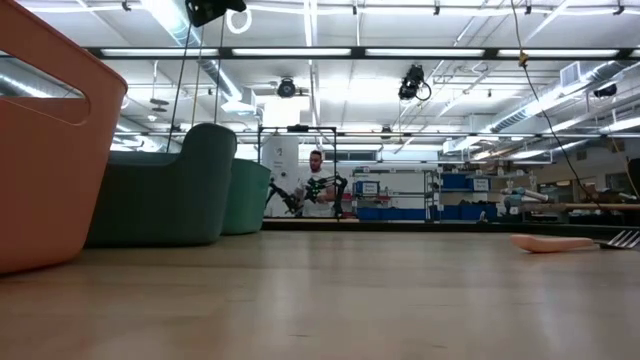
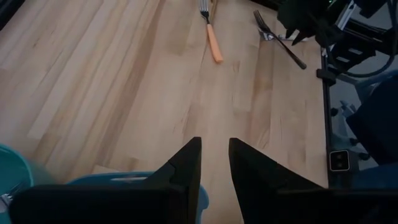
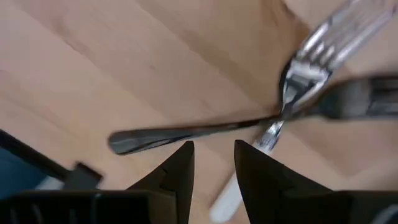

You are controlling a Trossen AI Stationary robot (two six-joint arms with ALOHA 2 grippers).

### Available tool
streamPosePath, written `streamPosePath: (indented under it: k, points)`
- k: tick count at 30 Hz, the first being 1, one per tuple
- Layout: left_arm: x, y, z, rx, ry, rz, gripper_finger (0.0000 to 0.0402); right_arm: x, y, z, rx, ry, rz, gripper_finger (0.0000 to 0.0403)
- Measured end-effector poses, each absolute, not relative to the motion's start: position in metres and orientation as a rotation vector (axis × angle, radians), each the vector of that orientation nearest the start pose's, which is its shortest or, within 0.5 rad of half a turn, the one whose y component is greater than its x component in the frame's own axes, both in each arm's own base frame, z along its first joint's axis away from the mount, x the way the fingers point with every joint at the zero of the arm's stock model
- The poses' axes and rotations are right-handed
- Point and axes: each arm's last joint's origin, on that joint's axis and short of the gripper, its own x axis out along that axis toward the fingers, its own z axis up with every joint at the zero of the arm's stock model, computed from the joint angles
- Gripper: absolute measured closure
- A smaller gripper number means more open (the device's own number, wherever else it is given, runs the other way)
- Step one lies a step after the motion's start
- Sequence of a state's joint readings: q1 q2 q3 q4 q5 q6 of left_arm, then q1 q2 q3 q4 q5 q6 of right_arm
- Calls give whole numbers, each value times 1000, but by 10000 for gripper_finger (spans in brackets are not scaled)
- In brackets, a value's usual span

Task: Sort silverware by color (type)
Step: Put the black fork into the orange bin

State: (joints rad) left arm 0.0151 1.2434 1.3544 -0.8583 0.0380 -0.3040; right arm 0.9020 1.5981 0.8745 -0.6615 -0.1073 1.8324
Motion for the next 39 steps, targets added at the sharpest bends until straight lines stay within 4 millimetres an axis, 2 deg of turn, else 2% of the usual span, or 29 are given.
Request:
streamPosePath:
  k: [4,13,16,22,31,39]
  points:
    - [243,2,375,-316,744,94,310,165,212,151,699,1516,-423,281]
    - [243,3,375,-331,744,100,310,163,213,150,164,1518,71,281]
    - [243,3,375,-334,743,101,310,162,214,150,31,1495,182,281]
    - [243,3,375,-334,744,102,310,160,211,144,-60,1467,256,281]
    - [243,3,375,-333,744,101,310,152,209,137,-105,1525,350,281]
    - [243,3,375,-332,744,101,310,149,205,136,-152,1529,292,282]
